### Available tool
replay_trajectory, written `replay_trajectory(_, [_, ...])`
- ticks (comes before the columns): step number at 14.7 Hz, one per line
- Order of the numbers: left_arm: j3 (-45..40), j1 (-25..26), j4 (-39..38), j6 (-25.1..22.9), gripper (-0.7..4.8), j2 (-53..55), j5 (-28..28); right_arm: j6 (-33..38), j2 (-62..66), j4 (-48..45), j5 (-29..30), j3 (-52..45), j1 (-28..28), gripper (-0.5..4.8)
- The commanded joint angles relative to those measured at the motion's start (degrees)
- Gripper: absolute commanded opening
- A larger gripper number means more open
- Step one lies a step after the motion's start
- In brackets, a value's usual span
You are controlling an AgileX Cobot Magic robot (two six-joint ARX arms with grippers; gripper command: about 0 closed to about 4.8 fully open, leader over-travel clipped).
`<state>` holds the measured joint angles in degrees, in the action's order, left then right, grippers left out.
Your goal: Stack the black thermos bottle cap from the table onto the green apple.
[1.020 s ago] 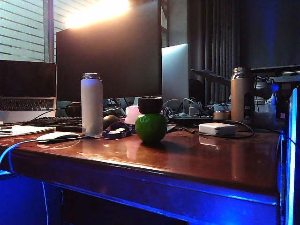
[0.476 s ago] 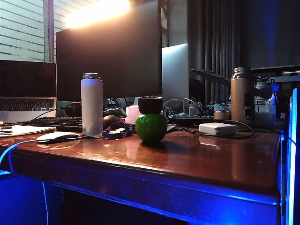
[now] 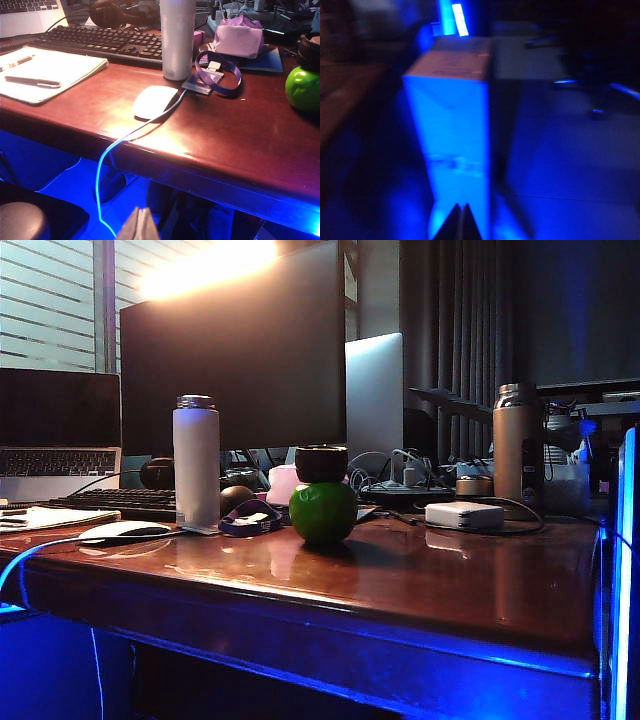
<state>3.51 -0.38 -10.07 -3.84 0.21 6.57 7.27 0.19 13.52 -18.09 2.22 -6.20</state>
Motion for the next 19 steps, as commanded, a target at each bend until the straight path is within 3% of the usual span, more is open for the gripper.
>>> replay_trajectory(1, [0.13,-0.07,0.7,-0.22,-0.03,-0.15,0.09,0.2,-0.04,-2.25,14.69,-1.2,0.02,-0.01])
replay_trajectory(3, [0.13,-0.07,0.7,-0.22,-0.03,-0.15,0.07,0.2,-0.04,-4.37,24.13,-1.75,0.02,-0.01])
replay_trajectory(19, [0.13,-0.07,0.7,-0.22,-0.03,-0.15,0.09,0.2,-0.04,-4.39,21.86,-1.84,0.17,-0.01])
